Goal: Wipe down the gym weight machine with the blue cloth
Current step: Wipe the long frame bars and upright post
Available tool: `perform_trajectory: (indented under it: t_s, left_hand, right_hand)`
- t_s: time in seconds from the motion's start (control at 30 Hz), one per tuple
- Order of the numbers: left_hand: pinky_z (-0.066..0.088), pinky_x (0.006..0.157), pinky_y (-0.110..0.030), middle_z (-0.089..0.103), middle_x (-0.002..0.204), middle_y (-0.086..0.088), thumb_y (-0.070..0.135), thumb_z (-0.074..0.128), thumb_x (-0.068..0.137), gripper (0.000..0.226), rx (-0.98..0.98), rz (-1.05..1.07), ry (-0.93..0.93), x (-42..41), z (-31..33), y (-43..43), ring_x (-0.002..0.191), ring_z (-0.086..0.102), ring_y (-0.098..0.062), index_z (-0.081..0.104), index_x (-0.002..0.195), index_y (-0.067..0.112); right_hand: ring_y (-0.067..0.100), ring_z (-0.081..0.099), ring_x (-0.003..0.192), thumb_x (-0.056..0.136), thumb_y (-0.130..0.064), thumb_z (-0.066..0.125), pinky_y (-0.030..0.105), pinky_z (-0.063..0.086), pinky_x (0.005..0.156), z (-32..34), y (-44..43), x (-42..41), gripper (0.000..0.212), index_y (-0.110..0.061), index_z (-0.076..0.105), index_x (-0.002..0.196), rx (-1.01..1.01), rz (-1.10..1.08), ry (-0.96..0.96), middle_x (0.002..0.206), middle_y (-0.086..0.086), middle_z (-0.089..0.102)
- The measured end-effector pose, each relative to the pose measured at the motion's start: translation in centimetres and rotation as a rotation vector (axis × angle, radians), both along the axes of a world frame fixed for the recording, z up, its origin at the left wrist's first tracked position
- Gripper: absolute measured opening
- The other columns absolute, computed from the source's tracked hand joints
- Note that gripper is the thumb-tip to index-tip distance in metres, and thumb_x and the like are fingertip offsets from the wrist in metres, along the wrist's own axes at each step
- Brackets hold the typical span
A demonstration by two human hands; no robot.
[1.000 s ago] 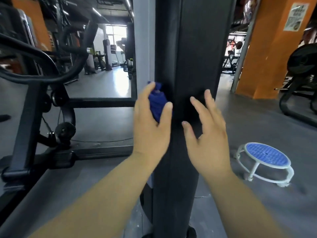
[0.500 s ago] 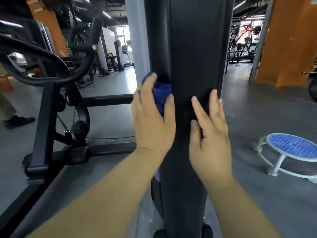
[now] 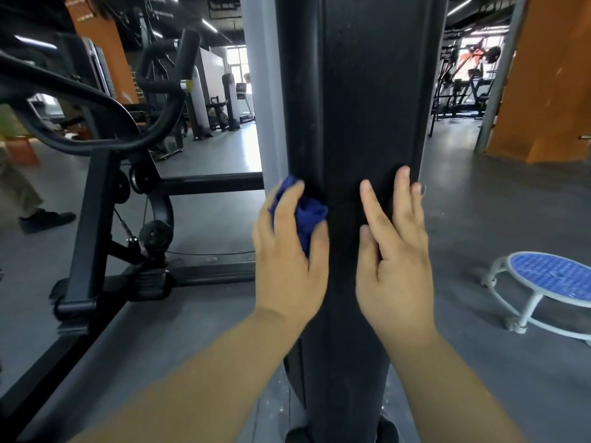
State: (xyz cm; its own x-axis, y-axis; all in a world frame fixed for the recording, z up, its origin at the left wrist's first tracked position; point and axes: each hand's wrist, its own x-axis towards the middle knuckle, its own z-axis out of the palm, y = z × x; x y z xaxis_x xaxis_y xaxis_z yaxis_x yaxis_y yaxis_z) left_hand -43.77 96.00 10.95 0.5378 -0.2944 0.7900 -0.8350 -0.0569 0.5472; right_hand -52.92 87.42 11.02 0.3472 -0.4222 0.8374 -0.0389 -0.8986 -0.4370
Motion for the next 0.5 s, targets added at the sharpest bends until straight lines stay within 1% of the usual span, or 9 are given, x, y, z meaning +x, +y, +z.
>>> perform_trajectory:
  t_s: [0.07, 0.13, 0.17, 0.23, 0.27, 0.3, 0.4, 0.43, 0.5]
  left_hand:
    - [0.025, 0.109, -0.01, 0.033, 0.147, 0.005, 0.037, 0.047, 0.095, 0.047, 0.111, 0.005, 0.042, -0.1, -3.9, 1.1, 0.133, 0.03, -0.007, 0.03, 0.136, 0.05]
    - [0.034, 0.112, -0.021, 0.03, 0.141, 0.016, 0.029, 0.052, 0.096, 0.051, 0.138, -0.01, 0.13, -0.6, -5.9, 1.8, 0.131, 0.029, 0.0, 0.027, 0.128, 0.061]
    - [0.034, 0.112, -0.02, 0.028, 0.138, 0.02, 0.026, 0.054, 0.097, 0.054, 0.097, -0.021, 0.183, -0.9, -5.5, 1.7, 0.13, 0.031, 0.001, 0.026, 0.125, 0.063]
    - [0.028, 0.107, -0.007, 0.03, 0.139, 0.018, 0.024, 0.054, 0.097, 0.055, -0.068, -0.044, 0.242, -1.6, -1.6, 0.6, 0.13, 0.035, -0.002, 0.027, 0.126, 0.061]
    - [0.026, 0.104, -0.003, 0.033, 0.139, 0.014, 0.025, 0.054, 0.097, 0.053, -0.16, -0.06, 0.255, -1.7, 1.0, -0.1, 0.13, 0.036, -0.002, 0.027, 0.129, 0.058]
    - [0.026, 0.104, -0.003, 0.037, 0.139, 0.014, 0.028, 0.055, 0.097, 0.05, -0.238, -0.074, 0.271, -1.5, 3.6, -0.8, 0.131, 0.037, -0.002, 0.031, 0.132, 0.052]
    - [0.034, 0.109, -0.021, 0.046, 0.132, 0.029, 0.042, 0.049, 0.092, 0.047, -0.362, -0.067, 0.251, -0.3, 8.0, -1.8, 0.13, 0.041, -0.001, 0.042, 0.139, 0.036]
    - [0.036, 0.11, -0.024, 0.046, 0.131, 0.032, 0.043, 0.048, 0.092, 0.047, -0.38, -0.066, 0.298, -0.2, 7.8, -1.9, 0.128, 0.043, 0.001, 0.043, 0.138, 0.036]
    - [0.038, 0.108, -0.02, 0.045, 0.136, 0.03, 0.04, 0.049, 0.096, 0.04, -0.406, -0.082, 0.519, -1.1, 6.0, -1.8, 0.126, 0.044, 0.005, 0.041, 0.135, 0.046]
  right_hand:
    - [0.008, -0.003, 0.151, 0.102, -0.006, 0.044, 0.006, 0.004, 0.114, -0.1, -0.1, -0.4, 0.057, -0.033, 0.033, 0.151, -0.012, 0.002, 0.021, 0.162, -0.018, 0.0]
    - [0.008, -0.002, 0.151, 0.102, -0.008, 0.044, 0.011, 0.008, 0.116, -0.4, 0.1, -1.0, 0.056, -0.035, 0.035, 0.15, -0.017, 0.006, 0.067, 0.162, -0.019, 0.001]
    - [0.008, -0.002, 0.151, 0.101, -0.009, 0.045, 0.018, 0.012, 0.118, -0.3, 0.3, -1.3, 0.055, -0.035, 0.037, 0.149, -0.028, 0.002, 0.086, 0.163, -0.019, 0.002]
    - [0.009, 0.0, 0.151, 0.101, -0.011, 0.044, 0.037, 0.021, 0.118, 0.9, 0.4, -2.1, 0.053, -0.035, 0.039, 0.148, -0.092, -0.016, 0.124, 0.163, -0.019, 0.006]
    - [0.008, 0.0, 0.151, 0.102, -0.012, 0.043, 0.042, 0.024, 0.118, 2.2, 0.3, -2.4, 0.051, -0.035, 0.04, 0.148, -0.138, -0.018, 0.147, 0.162, -0.019, 0.006]
    - [0.008, 0.001, 0.151, 0.103, -0.012, 0.041, 0.045, 0.026, 0.117, 4.0, 0.1, -2.6, 0.05, -0.034, 0.04, 0.147, -0.197, -0.016, 0.171, 0.162, -0.019, 0.007]
    - [0.014, 0.007, 0.151, 0.097, -0.008, 0.042, 0.046, 0.022, 0.12, 11.1, -0.9, -2.5, 0.051, -0.026, 0.045, 0.145, -0.474, 0.004, 0.232, 0.16, -0.011, 0.016]
    - [0.016, 0.011, 0.151, 0.095, -0.005, 0.043, 0.043, 0.018, 0.122, 13.6, -1.2, -2.1, 0.052, -0.022, 0.048, 0.143, -0.582, 0.006, 0.259, 0.159, -0.006, 0.022]
    - [0.021, 0.022, 0.148, 0.089, 0.0, 0.044, 0.037, 0.015, 0.122, 17.6, -1.4, -1.1, 0.051, -0.015, 0.055, 0.137, -0.781, 0.018, 0.335, 0.155, 0.002, 0.035]
